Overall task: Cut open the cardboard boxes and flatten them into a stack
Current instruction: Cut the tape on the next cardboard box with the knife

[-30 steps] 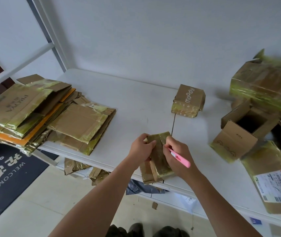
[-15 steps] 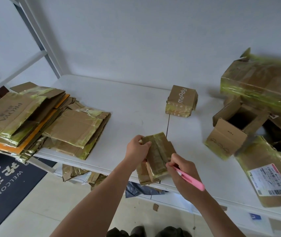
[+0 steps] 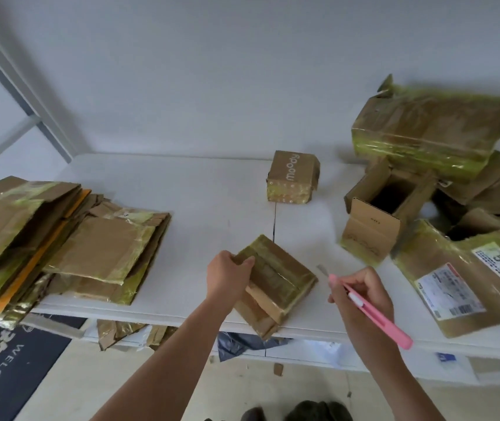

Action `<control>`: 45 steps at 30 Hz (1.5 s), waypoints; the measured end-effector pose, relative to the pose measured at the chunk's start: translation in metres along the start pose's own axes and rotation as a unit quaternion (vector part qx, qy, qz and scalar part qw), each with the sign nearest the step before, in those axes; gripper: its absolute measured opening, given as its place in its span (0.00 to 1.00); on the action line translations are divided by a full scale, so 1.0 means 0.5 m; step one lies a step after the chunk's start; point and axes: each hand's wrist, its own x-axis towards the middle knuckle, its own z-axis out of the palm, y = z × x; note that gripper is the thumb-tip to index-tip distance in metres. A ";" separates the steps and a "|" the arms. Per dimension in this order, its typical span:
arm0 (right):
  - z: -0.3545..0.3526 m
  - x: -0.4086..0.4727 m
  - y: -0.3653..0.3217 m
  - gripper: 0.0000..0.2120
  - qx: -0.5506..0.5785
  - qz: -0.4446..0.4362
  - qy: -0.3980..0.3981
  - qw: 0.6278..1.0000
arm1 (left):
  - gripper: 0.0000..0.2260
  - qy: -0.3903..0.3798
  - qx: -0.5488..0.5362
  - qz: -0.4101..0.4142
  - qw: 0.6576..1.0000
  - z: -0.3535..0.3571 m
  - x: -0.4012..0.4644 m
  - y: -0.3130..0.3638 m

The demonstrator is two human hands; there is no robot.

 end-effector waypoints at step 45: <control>0.022 0.014 0.093 0.06 0.241 0.143 0.139 0.950 | 0.41 -0.200 0.287 0.238 0.906 0.095 -0.003 0.029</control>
